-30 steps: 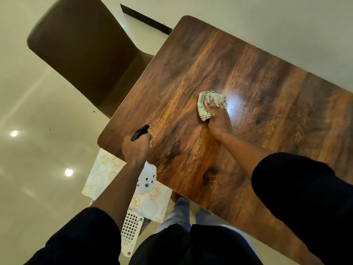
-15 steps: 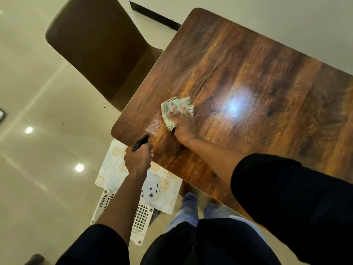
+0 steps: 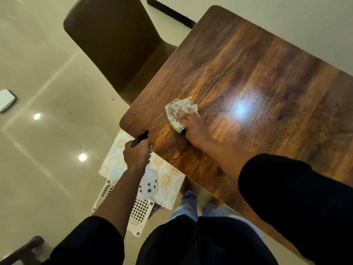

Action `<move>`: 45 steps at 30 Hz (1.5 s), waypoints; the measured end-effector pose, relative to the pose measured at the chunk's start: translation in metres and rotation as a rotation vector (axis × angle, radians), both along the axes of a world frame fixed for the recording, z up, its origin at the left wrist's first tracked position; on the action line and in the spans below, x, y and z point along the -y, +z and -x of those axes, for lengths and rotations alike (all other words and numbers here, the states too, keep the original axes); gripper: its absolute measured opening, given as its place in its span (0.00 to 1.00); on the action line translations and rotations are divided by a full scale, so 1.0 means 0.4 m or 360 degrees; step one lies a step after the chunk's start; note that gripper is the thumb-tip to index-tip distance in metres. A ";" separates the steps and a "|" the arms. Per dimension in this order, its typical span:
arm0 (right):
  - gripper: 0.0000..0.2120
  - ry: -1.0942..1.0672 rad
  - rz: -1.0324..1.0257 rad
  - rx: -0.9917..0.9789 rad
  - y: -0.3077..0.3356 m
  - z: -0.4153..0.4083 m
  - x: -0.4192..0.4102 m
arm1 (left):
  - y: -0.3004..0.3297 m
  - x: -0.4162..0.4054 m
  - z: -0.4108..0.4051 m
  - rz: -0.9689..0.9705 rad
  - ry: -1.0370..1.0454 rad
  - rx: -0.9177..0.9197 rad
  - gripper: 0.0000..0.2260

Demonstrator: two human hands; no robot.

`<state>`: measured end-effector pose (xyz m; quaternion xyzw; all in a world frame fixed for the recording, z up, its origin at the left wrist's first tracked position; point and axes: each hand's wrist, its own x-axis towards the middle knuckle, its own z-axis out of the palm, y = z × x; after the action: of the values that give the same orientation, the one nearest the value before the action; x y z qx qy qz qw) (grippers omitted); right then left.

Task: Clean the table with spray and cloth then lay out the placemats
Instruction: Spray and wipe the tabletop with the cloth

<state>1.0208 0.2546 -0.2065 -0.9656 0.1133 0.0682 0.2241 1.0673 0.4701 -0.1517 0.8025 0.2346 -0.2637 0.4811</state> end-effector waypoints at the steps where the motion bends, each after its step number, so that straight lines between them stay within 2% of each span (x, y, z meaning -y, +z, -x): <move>1: 0.41 -0.0166 -0.0011 -0.0015 0.002 0.012 0.043 | -0.005 0.003 -0.001 -0.0006 0.0000 -0.0001 0.07; 6: 0.38 -0.0819 -0.0055 -0.0092 -0.001 0.075 0.186 | -0.019 0.022 0.007 0.0015 -0.0040 0.0002 0.08; 9: 0.36 -0.1013 -0.0091 -0.0138 0.016 0.074 0.171 | -0.028 0.030 0.017 0.0009 -0.0051 0.0008 0.08; 11: 0.34 -0.1065 -0.0137 -0.0103 0.015 0.064 0.135 | -0.032 0.035 0.025 -0.0019 -0.0032 0.0018 0.11; 14: 0.33 -0.0899 -0.0148 -0.0018 0.013 0.069 0.058 | -0.043 0.034 0.036 -0.0019 -0.0038 0.0015 0.18; 18: 0.38 -0.0295 -0.0234 0.0053 0.009 0.135 -0.068 | -0.067 0.032 0.062 0.0014 -0.0195 -0.0031 0.23; 21: 0.40 0.0111 -0.0180 0.0106 -0.023 0.209 -0.095 | -0.066 0.046 0.099 0.0002 -0.0337 -0.0023 0.21; 23: 0.41 0.0246 -0.0159 0.0076 -0.039 0.259 -0.058 | -0.068 0.063 0.128 0.0002 -0.0419 -0.0030 0.17; 26: 0.42 0.0148 -0.0136 0.0028 -0.034 0.341 0.013 | -0.072 0.087 0.185 0.0018 -0.0470 -0.0063 0.20; 30: 0.40 -0.0267 -0.0109 -0.0041 -0.011 0.464 0.090 | -0.068 0.126 0.263 0.0110 -0.0629 -0.0035 0.13; 35: 0.39 -0.0712 -0.0144 -0.0093 0.021 0.652 0.130 | -0.071 0.171 0.344 0.0138 -0.0742 -0.0014 0.16; 40: 0.37 -0.0543 -0.0012 0.0001 0.005 0.802 0.066 | -0.055 0.213 0.451 0.0203 -0.0961 0.0109 0.18; 42: 0.33 -0.0450 0.0030 0.0051 -0.013 0.859 0.044 | -0.052 0.225 0.491 0.0198 -0.0990 0.0086 0.25; 45: 0.25 -0.0387 0.0106 0.0087 -0.008 0.947 0.038 | -0.042 0.245 0.554 0.0235 -0.1062 0.0095 0.24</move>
<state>0.6419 0.2394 -0.2097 -0.9531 0.2256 0.0105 0.2016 0.8456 0.3720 -0.1685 0.8055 -0.0747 -0.3990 0.4318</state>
